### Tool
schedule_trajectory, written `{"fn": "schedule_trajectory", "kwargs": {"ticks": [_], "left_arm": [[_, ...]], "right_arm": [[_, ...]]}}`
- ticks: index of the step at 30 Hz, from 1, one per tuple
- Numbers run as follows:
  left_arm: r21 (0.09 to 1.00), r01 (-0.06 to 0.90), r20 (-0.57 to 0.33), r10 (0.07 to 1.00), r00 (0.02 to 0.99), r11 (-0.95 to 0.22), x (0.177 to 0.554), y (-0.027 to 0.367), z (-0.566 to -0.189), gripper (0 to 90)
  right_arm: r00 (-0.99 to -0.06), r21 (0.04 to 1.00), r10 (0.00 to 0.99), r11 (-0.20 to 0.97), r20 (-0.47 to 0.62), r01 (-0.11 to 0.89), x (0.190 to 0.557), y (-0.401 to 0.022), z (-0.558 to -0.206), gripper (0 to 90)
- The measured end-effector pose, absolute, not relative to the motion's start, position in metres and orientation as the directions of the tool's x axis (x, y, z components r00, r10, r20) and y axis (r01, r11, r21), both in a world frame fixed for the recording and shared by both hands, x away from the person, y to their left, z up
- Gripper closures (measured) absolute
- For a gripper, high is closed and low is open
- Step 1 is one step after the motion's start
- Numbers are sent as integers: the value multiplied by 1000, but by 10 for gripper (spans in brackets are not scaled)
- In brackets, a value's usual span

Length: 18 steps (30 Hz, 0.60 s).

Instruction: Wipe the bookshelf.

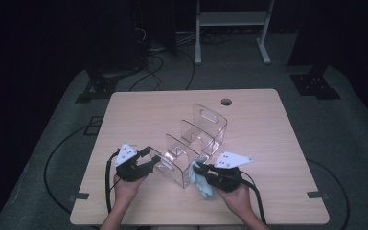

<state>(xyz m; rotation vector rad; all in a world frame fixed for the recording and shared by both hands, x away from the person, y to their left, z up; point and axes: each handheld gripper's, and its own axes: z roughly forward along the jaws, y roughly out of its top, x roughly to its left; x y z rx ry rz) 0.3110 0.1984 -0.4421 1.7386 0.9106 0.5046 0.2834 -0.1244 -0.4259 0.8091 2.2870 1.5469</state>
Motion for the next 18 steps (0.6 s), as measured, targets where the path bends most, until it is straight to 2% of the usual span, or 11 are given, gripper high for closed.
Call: {"fn": "schedule_trajectory", "kwargs": {"ticks": [5, 10, 13, 15, 18], "left_arm": [[932, 332, -99, 779, 619, -145, 311, 195, -442, 459], [932, 331, -96, 784, 614, -145, 311, 197, -443, 460], [932, 330, -94, 780, 619, -150, 311, 199, -442, 460], [932, 328, -92, 777, 623, -152, 311, 199, -442, 459], [933, 327, -93, 775, 625, -151, 311, 199, -442, 460]], "right_arm": [[-790, 915, 604, 250, 108, 317, 287, -131, -425, 807], [-845, 916, 522, 271, 117, 294, 269, -109, -427, 806], [-865, 914, 497, 313, 74, 258, 262, -101, -426, 807], [-859, 911, 504, 305, 91, 276, 268, -106, -425, 807], [-818, 912, 564, 271, 108, 307, 283, -123, -427, 807]]}}
